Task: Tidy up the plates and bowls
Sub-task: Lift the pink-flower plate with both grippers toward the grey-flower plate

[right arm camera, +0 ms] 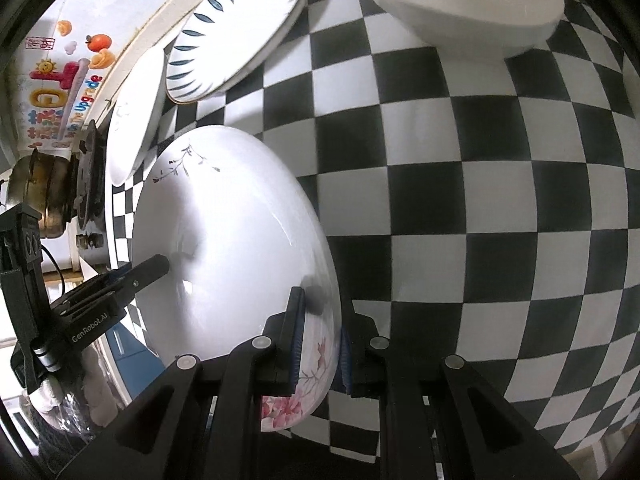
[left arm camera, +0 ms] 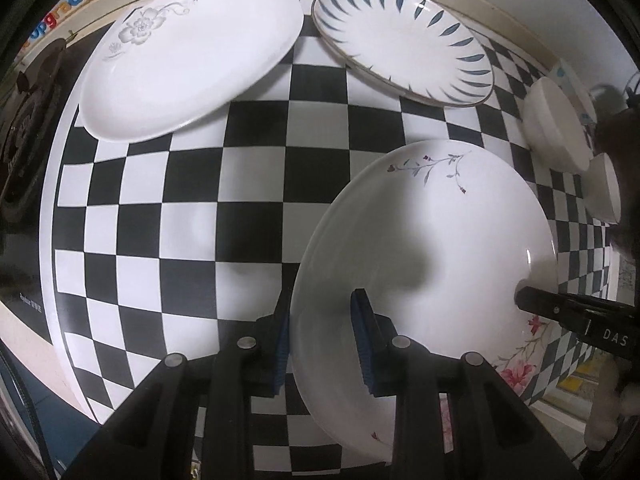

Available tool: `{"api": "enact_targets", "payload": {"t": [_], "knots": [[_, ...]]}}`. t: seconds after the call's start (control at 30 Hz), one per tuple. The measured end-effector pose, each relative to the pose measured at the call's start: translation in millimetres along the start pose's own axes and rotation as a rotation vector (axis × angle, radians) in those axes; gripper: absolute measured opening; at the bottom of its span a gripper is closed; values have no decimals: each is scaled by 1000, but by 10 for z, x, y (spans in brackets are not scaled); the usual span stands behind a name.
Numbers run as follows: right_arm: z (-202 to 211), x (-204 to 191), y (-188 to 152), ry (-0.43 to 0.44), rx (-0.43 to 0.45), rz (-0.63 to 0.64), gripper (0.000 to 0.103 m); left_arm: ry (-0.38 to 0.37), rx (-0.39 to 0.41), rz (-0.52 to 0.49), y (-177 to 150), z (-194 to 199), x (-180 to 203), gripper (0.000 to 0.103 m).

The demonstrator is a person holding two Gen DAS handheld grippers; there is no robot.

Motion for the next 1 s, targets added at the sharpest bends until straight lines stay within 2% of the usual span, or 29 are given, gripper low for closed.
{"api": "enact_targets", "payload": {"t": [0.37, 0.8, 0.9, 1.0], "knots": [[-146, 49, 84, -21, -39, 29, 17, 8, -35, 43, 46, -216, 83, 26], [-133, 157, 84, -28, -54, 29, 18, 10, -42, 73, 49, -214, 67, 26], [-111, 191, 63, -53, -78, 19, 18, 26, -48, 135, -20, -126, -37, 26], [136, 77, 11, -98, -57, 75, 18, 35, 16, 212, -66, 270, -222, 26]]}}
Point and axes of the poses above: each gripper's, at about its wrist camera, not at the fingertips, and z roughly against the way its jaws point, x to its right, y to its top, the point moved 6 cm from there along -z, roughly the way its jaws point, and after that the axes turned 11 degrees about y, right-handed, at the moved point
